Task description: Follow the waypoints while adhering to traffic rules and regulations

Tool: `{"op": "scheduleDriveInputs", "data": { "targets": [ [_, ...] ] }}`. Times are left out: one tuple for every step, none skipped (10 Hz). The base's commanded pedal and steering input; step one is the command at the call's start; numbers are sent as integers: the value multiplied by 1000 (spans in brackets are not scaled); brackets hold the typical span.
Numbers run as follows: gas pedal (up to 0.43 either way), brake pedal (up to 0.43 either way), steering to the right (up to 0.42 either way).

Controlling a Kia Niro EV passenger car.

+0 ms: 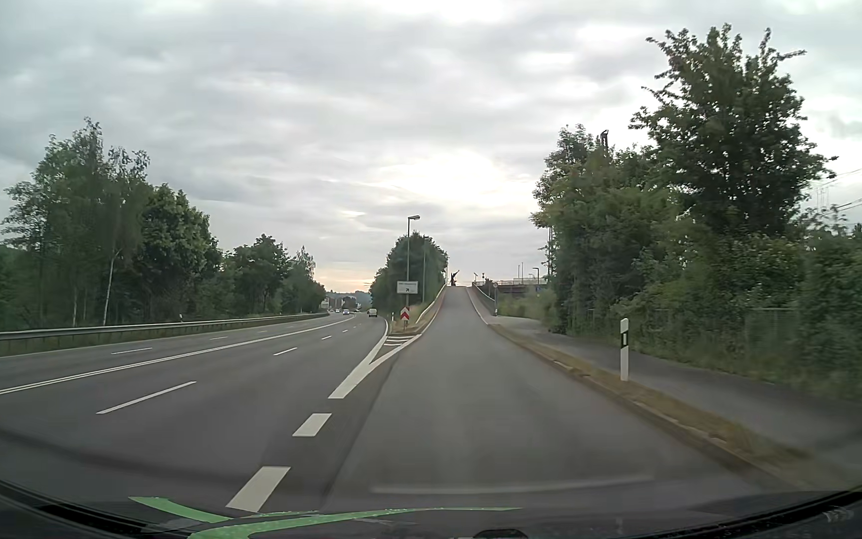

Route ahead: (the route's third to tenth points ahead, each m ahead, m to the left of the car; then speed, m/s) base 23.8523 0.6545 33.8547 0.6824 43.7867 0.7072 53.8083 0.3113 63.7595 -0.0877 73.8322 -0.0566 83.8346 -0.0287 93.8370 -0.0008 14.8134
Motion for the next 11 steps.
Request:
{"op": "scheduleDriveInputs", "data": {
  "targets": [
    [0, 177, 4],
    [0, 177, 4],
    [0, 177, 4],
    [0, 177, 4],
    [0, 177, 4],
    [0, 183, 4],
    [0, 189, 3],
    [0, 183, 4],
    [0, 189, 4],
    [0, 189, 3],
    [0, 189, 3]
  ]
}}
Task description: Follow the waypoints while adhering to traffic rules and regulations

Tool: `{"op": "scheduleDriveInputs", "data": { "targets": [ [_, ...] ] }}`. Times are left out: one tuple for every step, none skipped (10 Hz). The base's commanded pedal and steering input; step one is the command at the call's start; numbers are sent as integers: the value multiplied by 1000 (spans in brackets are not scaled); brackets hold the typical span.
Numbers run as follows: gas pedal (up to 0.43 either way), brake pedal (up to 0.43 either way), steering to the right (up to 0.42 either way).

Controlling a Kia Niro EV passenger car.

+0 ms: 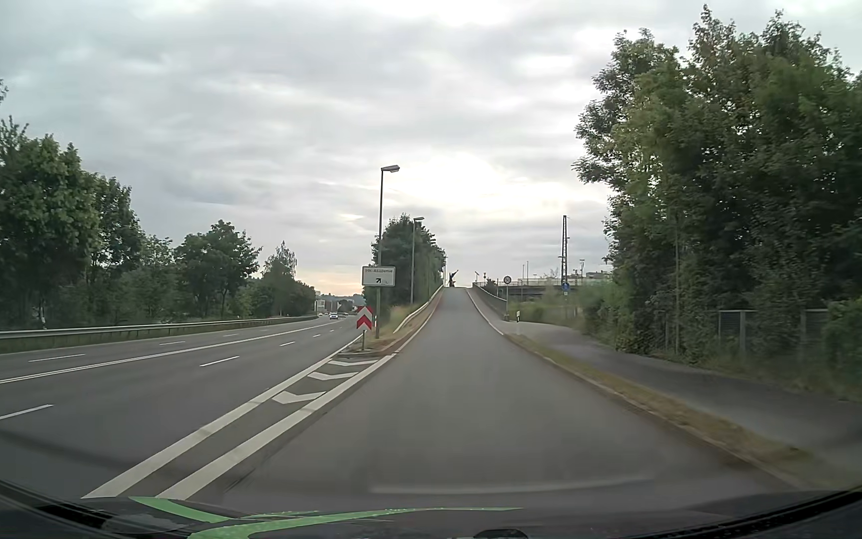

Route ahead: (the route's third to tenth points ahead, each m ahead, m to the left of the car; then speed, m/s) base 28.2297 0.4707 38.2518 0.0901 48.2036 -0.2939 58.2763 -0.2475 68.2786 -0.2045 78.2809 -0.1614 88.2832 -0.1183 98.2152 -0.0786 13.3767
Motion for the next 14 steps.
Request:
{"op": "scheduleDriveInputs", "data": {
  "targets": [
    [0, 189, 2],
    [0, 128, 1],
    [0, 0, 0],
    [0, 0, 0],
    [0, 0, 0],
    [0, 0, 0],
    [0, 0, 0],
    [20, 0, 0],
    [67, 0, 1],
    [87, 0, 2],
    [87, 0, 3],
    [87, 0, 3],
    [87, 0, 3],
    [87, 0, 3]
  ]
}}
